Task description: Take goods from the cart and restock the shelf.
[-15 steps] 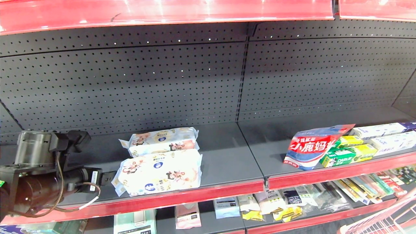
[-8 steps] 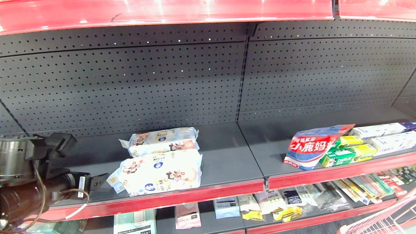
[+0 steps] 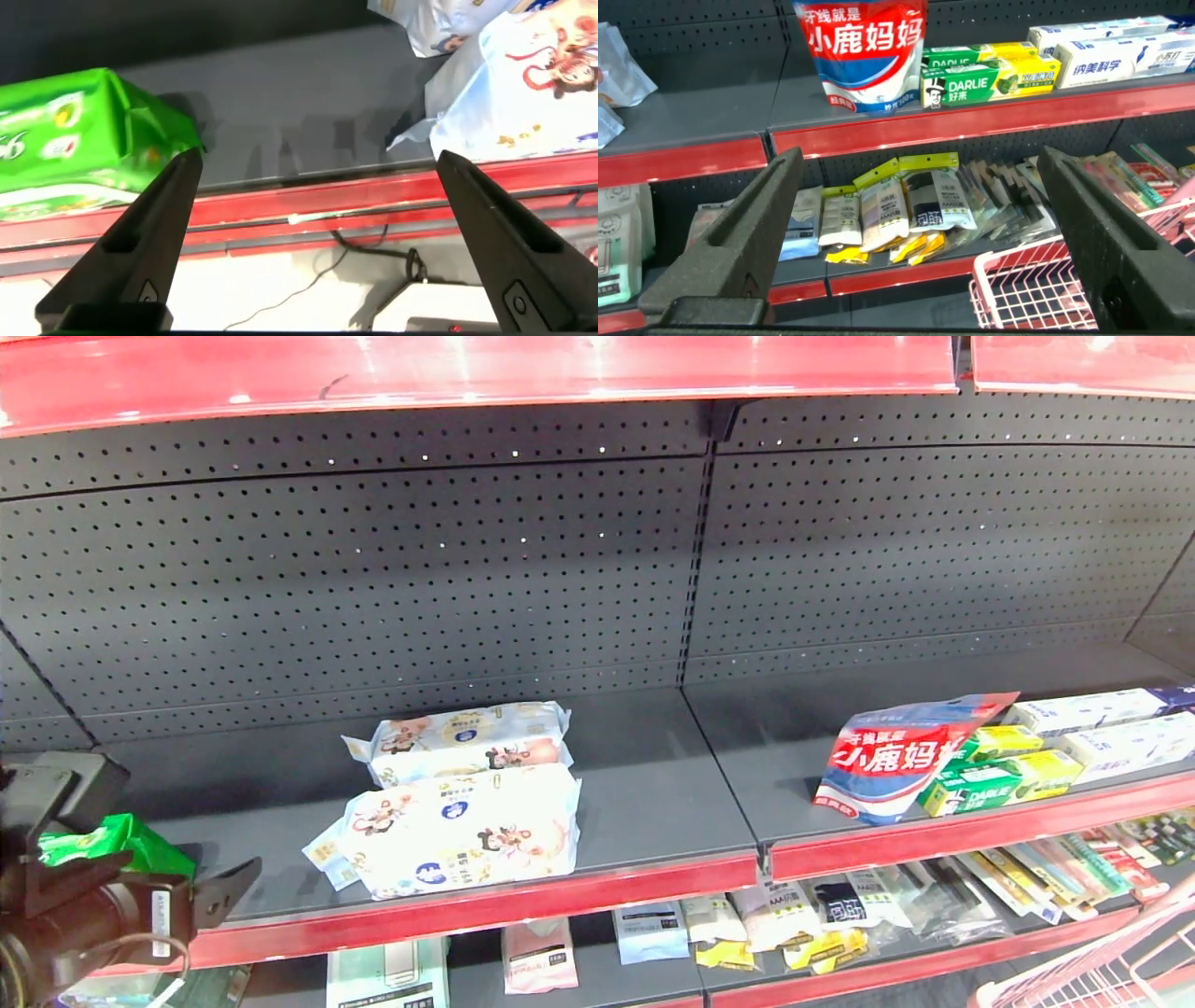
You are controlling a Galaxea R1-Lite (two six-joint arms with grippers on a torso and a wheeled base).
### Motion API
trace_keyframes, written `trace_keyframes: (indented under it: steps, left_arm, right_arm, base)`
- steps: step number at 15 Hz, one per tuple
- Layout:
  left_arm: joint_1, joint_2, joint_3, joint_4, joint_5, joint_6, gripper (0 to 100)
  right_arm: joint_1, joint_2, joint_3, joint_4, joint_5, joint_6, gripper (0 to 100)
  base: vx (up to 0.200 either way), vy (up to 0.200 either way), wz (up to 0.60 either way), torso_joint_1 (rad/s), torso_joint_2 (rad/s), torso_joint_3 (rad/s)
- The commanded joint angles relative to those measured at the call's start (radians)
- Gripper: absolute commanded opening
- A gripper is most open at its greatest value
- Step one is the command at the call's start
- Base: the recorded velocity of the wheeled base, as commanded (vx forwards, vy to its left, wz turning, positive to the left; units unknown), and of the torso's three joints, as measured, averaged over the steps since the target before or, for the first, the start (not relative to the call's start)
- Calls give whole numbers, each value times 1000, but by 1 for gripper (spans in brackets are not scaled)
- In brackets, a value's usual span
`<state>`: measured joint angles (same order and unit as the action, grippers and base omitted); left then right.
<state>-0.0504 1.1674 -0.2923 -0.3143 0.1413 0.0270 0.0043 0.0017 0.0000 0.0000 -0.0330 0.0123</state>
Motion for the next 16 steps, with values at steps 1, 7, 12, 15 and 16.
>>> trace_keyframes:
  steps: [1,7,12,15,16]
  left_arm:
    - [17,-152,9,38,-20,-1,100]
    - [43,-359,13,188,-54,-2,100]
    - [37,-519,127,188,-57,1,100]
    - [0,-649,190,196,-60,10,100]
    - [-14,-677,199,205,-71,10,100]
  right_arm:
    - [0,1,0,0,1,0,100]
    - [0,0,0,0,-1,0,100]
    - [0,0,0,0,-1,0,100]
    - [0,0,0,0,-1,0,100]
    - [0,1,0,0,-1,0,100]
  base:
    - [0,0,0,0,0,0]
    - [0,0,0,0,0,0]
    - [0,0,0,0,0,0]
    - [0,0,0,0,0,0]
    - [0,0,0,0,0,0]
